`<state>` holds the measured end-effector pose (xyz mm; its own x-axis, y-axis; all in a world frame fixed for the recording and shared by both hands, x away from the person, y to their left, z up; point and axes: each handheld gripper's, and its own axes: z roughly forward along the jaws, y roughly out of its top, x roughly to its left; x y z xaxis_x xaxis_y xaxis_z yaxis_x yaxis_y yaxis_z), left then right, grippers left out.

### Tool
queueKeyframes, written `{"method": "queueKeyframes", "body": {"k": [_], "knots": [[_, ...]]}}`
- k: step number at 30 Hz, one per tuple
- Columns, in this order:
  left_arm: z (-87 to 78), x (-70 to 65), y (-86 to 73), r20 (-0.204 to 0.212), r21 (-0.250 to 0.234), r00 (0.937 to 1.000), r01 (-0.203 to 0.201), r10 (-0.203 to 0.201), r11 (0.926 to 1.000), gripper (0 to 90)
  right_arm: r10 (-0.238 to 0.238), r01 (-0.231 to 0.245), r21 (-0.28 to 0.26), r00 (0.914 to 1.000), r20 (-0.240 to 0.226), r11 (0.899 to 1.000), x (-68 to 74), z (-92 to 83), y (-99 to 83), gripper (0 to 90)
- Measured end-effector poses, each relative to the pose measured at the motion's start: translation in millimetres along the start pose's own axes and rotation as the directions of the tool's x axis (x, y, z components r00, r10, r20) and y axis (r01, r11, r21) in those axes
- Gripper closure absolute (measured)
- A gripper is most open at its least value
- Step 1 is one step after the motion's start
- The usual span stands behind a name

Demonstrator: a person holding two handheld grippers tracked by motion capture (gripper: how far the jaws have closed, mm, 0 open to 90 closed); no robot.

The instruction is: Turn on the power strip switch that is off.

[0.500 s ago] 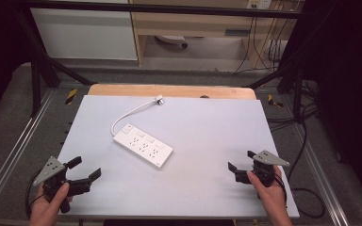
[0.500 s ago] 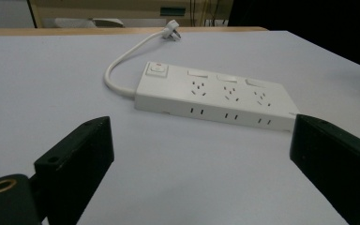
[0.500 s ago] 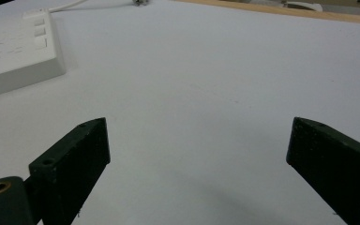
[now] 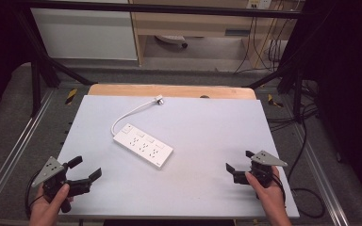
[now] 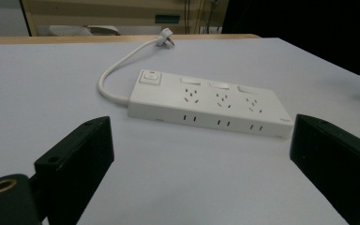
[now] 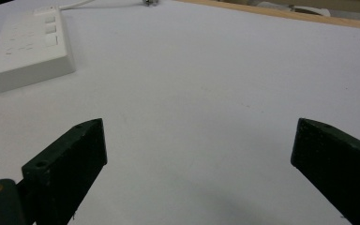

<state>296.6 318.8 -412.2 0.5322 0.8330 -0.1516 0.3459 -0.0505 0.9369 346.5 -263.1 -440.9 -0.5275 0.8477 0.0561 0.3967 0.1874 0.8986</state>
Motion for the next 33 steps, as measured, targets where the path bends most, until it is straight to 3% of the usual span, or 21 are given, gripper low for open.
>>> {"method": "queueKeyframes", "body": {"k": [33], "knots": [[1.2,-9.5,9.9,0.011,-0.045,0.9999,-0.010,0.011,0.9989,6.9,-0.026,0.026,-0.022,0.9996,0.013,0.999,10.3,-4.7,4.8,3.0]]}}
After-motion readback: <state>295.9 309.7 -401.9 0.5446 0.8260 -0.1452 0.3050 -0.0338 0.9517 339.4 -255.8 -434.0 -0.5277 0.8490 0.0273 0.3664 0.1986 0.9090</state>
